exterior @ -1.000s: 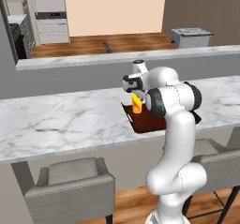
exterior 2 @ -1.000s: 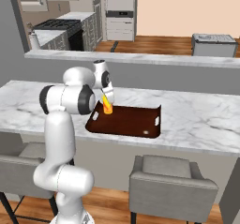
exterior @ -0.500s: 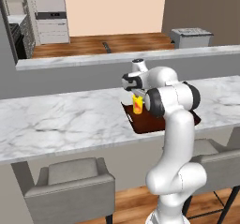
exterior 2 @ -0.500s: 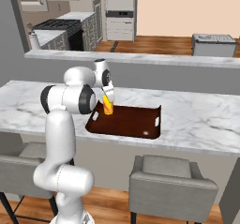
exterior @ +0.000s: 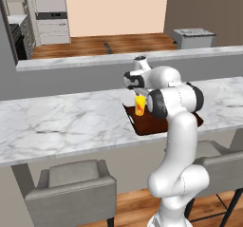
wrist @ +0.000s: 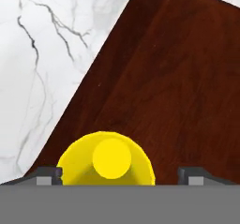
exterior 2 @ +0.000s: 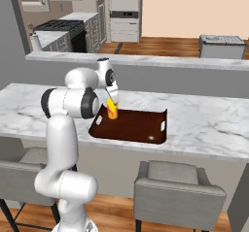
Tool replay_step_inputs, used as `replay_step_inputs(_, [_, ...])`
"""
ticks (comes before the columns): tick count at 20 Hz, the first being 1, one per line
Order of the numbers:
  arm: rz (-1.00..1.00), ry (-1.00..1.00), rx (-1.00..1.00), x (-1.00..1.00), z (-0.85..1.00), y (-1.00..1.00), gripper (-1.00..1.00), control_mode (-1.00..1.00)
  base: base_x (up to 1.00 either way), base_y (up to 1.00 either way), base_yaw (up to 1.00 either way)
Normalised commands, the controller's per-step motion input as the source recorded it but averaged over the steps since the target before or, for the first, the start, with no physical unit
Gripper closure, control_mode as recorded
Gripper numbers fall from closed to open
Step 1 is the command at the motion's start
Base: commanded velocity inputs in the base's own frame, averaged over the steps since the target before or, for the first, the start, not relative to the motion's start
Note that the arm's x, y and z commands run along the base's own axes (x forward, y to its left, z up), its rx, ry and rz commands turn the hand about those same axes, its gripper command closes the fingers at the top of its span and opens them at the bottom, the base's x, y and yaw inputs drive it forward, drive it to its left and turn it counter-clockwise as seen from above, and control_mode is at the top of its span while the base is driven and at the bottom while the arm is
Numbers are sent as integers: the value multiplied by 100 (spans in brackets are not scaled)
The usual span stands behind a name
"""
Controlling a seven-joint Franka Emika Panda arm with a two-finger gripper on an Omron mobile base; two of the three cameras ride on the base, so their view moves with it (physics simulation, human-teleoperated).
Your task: There is a tray on the dining counter. Grab the cup, mug, and pitcher and place them on the tray. The pitcher may be placed next to the tray if it cannot fit the tray.
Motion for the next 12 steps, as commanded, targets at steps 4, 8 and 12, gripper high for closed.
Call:
replay_step_inputs(4, [0,0,0,-16,64,-24,-100,-100,0,0,0])
replay_step_inputs(8, [0,0,0,-33,66,-37,-100,-100,0,0,0])
replay_step_inputs(12, [5,-3,0,-45,62,-30,-100,-100,0,0,0])
